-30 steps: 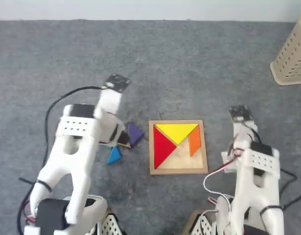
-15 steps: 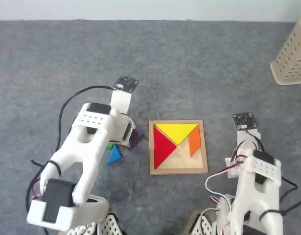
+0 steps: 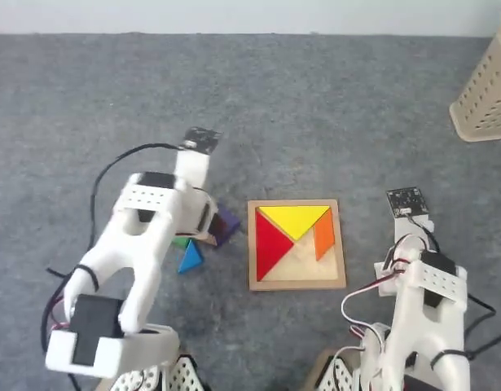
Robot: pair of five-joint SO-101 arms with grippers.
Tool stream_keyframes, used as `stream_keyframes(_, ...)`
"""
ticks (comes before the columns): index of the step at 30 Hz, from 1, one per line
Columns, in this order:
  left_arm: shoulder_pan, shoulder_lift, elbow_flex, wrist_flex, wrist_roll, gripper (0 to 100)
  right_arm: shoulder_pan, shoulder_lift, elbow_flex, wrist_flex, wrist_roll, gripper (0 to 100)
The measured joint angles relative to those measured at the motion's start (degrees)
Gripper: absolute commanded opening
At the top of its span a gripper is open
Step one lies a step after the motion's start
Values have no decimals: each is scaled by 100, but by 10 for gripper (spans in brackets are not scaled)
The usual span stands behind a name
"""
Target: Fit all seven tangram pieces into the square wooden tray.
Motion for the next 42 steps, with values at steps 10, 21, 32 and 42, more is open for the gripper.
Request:
stream_keyframes(10, -642, 0, 44, -35, -642, 258, 0, 0, 0, 0, 0, 23)
stream_keyframes(21, -642, -53, -105, 475, -923, 258, 0, 0, 0, 0, 0, 23)
stream_keyframes(32, -18, -396, -44, 1090, -879, 258, 0, 0, 0, 0, 0, 23)
stream_keyframes(42, 378, -396, 387, 923, -176, 246, 0, 0, 0, 0, 0, 23)
